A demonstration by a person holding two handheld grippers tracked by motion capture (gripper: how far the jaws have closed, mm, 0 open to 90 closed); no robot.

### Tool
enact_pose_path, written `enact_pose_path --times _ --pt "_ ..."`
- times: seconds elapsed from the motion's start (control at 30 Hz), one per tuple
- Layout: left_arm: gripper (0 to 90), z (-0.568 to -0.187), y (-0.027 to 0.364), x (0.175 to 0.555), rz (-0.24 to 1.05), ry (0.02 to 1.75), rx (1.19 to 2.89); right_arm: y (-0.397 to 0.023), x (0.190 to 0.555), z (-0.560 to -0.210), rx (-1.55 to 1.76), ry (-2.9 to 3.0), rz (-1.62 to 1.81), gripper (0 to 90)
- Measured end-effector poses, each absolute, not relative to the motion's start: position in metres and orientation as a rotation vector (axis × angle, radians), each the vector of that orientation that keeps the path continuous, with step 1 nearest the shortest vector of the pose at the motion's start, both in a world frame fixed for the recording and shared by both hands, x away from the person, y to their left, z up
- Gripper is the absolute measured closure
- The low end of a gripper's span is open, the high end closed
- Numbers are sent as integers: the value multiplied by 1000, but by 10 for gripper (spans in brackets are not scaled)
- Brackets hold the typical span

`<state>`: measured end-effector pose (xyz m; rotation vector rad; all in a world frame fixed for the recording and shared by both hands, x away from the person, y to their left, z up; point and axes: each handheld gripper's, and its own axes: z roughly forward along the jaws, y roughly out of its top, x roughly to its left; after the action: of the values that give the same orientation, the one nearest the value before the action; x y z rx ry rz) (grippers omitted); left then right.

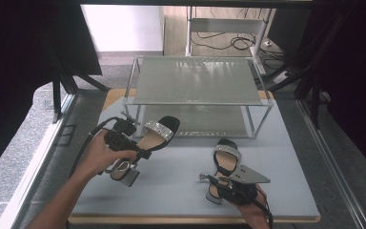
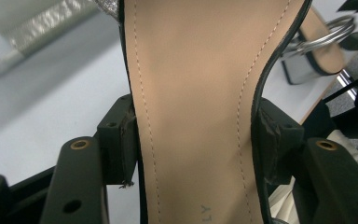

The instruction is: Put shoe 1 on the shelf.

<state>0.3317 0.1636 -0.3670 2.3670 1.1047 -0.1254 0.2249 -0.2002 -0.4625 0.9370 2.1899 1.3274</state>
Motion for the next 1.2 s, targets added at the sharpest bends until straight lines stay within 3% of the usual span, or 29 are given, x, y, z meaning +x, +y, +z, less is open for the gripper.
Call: enact_pose_path --times 0.77,1.2 --pt "404 -319 138 364 -82 1082 2332 -206 225 -460 953 2173 1337 534" --pt "404 -284 104 405 -59 1105 2324 -207 224 -458 942 2159 1352 536"
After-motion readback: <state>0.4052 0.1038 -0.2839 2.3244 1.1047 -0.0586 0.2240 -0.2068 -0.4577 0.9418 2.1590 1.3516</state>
